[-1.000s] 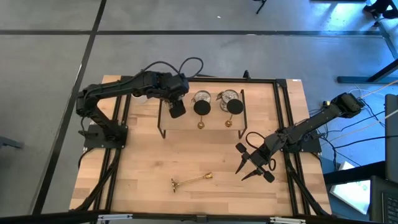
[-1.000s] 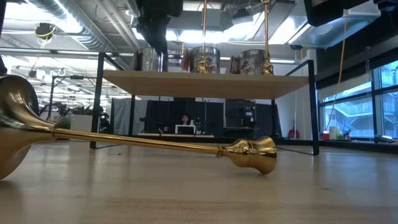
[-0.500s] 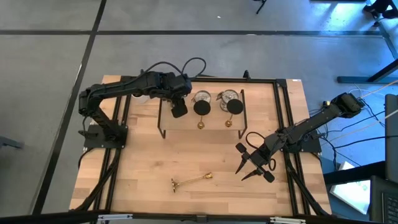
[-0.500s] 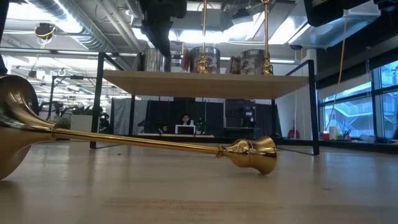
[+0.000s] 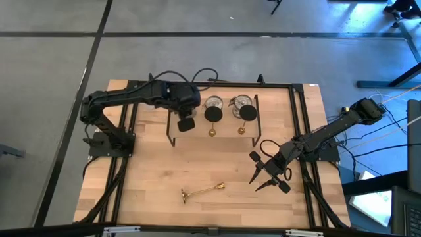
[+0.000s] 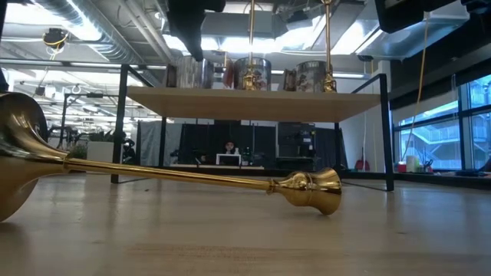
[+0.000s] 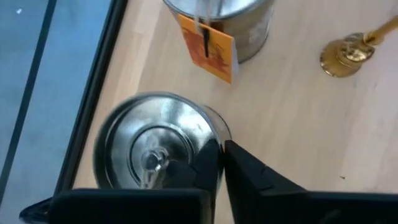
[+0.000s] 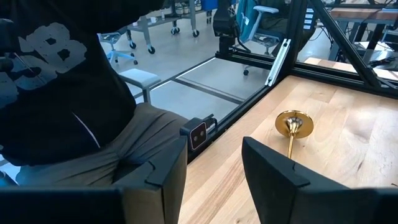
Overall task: Pick & Place candle stick holders
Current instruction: Put the silver scented candle on the shelf
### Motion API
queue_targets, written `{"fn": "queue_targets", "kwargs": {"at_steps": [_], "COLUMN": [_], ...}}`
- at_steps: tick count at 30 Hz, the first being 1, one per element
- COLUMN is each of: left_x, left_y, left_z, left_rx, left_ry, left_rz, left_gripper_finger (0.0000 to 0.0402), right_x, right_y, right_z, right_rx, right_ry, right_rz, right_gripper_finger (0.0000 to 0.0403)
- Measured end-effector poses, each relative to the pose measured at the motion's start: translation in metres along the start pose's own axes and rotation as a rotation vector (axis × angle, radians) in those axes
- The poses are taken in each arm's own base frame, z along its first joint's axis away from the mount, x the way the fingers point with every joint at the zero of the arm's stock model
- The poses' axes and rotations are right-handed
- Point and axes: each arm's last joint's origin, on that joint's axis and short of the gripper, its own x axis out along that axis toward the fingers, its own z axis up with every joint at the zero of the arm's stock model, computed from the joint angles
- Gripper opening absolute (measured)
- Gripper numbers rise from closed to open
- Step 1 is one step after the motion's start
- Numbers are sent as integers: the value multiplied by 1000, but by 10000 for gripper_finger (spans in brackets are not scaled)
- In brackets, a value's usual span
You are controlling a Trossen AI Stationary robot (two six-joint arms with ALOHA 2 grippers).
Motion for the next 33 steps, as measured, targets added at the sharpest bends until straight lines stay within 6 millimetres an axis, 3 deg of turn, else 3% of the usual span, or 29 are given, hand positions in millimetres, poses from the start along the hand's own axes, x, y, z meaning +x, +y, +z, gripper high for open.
{"fn": "queue_targets", "kwargs": {"at_steps": [4,23,28,33], "left_x": [-2,-14,-14,-15], "left_y": [-2,-1,-1,0], "left_z": [-1,-5,-5,-2], "left_rx": [9,4,-6,-33], "left_ry": [-2,-51,-55,-91], "left_rz": [-4,22,25,54], "left_gripper_finger": [6,49,79,134], "right_x": [0,0,0,0], "right_y": [0,0,0,0], "right_z": [0,0,0,0], "right_rx": [0,0,0,0], "right_ry": [0,-1,-1,-1], "right_rz": [0,0,0,0], "right_gripper_finger": [156,156,156,156]}}
